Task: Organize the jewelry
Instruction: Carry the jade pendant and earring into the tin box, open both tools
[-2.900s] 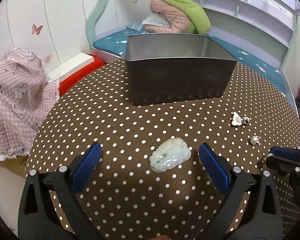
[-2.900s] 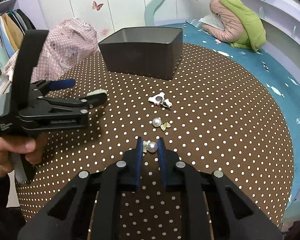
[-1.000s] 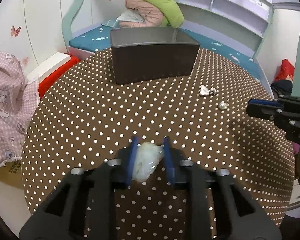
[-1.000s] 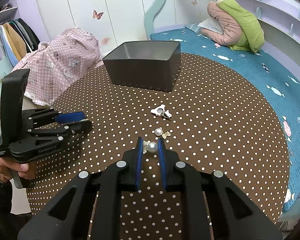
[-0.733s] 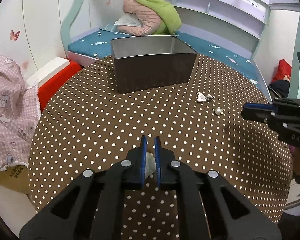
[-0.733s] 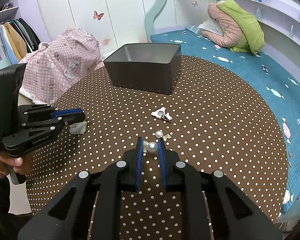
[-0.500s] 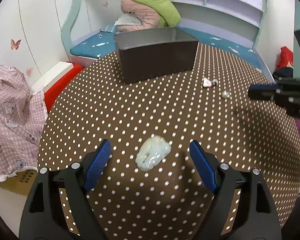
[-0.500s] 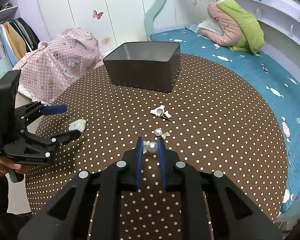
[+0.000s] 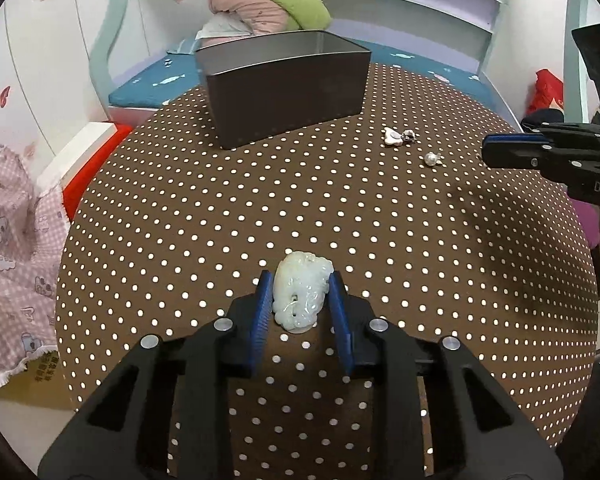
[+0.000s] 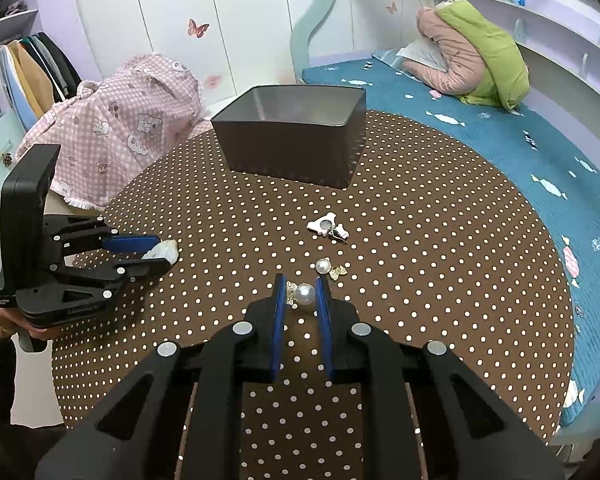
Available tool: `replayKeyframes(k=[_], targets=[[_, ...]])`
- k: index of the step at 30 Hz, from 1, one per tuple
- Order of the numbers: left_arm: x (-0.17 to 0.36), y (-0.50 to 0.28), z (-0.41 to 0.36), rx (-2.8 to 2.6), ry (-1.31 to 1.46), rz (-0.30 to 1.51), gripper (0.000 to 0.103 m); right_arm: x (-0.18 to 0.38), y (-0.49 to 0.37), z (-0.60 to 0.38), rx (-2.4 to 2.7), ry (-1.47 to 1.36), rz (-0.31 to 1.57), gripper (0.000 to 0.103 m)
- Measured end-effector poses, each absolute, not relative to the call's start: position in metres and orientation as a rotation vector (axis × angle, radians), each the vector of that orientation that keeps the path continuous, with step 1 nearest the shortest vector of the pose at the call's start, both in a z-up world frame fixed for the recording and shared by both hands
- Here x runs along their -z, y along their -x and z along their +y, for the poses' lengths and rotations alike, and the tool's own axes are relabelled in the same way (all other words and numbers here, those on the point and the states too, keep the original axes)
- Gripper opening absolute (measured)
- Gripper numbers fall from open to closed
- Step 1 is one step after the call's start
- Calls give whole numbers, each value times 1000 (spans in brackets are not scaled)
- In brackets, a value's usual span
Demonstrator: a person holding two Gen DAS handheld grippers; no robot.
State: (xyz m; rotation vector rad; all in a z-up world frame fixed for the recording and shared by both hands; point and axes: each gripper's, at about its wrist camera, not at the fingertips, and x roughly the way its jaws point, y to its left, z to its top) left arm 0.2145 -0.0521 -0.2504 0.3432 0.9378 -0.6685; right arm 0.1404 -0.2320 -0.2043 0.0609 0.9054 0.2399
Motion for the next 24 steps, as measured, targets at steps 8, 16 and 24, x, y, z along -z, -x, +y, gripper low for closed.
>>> replayKeyframes(k=[8, 16, 24], targets=[[241, -215, -45, 645, -305, 912, 28, 196, -140, -230, -236, -45, 891, 13], [200, -217, -46, 613, -254, 819, 28, 175, -147, -224, -243, -1, 843, 13], [154, -238, -49, 577, -180, 728, 28, 136, -171, -221, -248, 50, 745, 13]])
